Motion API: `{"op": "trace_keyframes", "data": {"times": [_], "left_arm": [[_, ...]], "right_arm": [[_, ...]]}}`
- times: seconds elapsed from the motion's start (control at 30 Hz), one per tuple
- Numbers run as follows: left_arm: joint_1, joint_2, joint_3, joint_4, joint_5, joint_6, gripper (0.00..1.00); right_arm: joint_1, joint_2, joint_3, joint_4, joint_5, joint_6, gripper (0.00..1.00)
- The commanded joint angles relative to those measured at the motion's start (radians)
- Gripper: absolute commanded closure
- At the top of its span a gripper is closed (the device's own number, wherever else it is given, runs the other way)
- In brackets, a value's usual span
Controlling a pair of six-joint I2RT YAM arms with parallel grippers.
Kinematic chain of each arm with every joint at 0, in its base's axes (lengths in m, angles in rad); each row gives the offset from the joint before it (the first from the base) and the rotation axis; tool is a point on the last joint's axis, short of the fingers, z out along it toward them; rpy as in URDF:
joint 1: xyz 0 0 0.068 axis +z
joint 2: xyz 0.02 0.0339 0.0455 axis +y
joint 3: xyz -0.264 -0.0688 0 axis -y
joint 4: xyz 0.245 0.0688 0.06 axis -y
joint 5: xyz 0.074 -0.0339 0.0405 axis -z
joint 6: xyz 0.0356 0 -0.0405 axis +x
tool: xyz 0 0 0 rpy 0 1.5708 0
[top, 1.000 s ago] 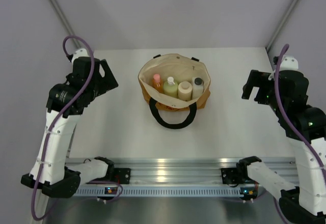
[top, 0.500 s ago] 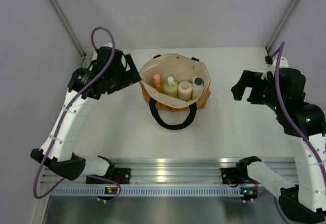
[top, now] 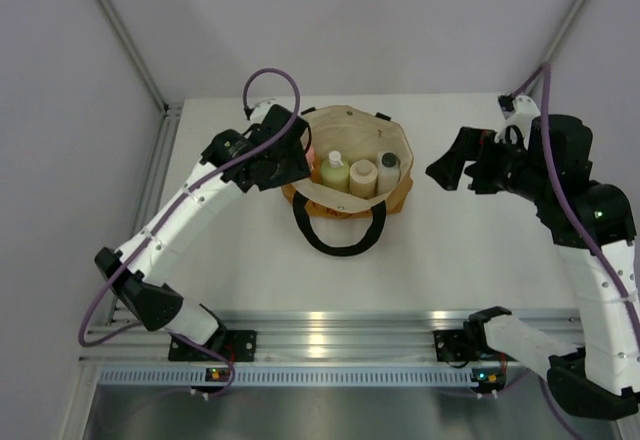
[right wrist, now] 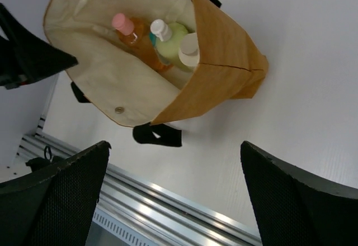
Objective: Take the personal care products out of the canvas bag
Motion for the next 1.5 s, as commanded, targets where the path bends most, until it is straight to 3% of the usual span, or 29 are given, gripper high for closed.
{"op": "trace_keyframes", "data": {"times": [0.0, 0.1, 0.2, 0.27, 0.33, 0.47, 0.7, 0.97, 1.27, 1.37, 1.47], "left_arm": [[-0.002, -0.027, -0.058, 0.017, -0.050, -0.040, 0.37], [-0.002, -0.032, -0.106, 0.019, -0.069, -0.050, 0.43], [-0.002, -0.026, -0.144, 0.022, -0.102, -0.068, 0.61], [-0.003, -0.015, -0.155, 0.025, -0.121, -0.091, 0.90], [-0.005, -0.005, -0.146, 0.025, -0.119, -0.096, 1.00], [-0.020, -0.017, -0.144, 0.025, -0.102, -0.132, 1.00], [-0.042, -0.093, -0.216, 0.025, -0.110, -0.240, 1.00], [-0.042, -0.112, -0.223, 0.025, -0.110, -0.326, 1.00], [-0.042, -0.101, -0.246, 0.045, -0.067, -0.373, 1.00], [-0.040, -0.097, -0.229, 0.043, -0.056, -0.367, 1.00], [-0.040, -0.098, -0.218, 0.043, -0.050, -0.362, 1.00]], "right_arm": [[0.045, 0.020, 0.069, 0.096, -0.099, 0.060, 0.03], [0.131, 0.050, 0.077, 0.162, -0.115, 0.100, 0.06], [0.264, 0.113, 0.086, 0.239, -0.069, 0.109, 0.08], [0.352, 0.150, 0.111, 0.273, 0.006, 0.104, 0.10], [0.401, 0.213, 0.155, 0.293, 0.057, 0.095, 0.12], [0.522, 0.322, 0.229, 0.319, 0.275, 0.062, 0.15], [0.611, 0.561, 0.313, 0.388, 0.474, 0.015, 0.20], [0.614, 0.788, 0.350, 0.506, 0.489, -0.087, 0.19], [0.575, 0.908, 0.333, 0.623, 0.486, -0.078, 0.20], [0.562, 0.941, 0.320, 0.656, 0.462, -0.067, 0.22], [0.562, 0.975, 0.329, 0.669, 0.459, -0.067, 0.32]]}}
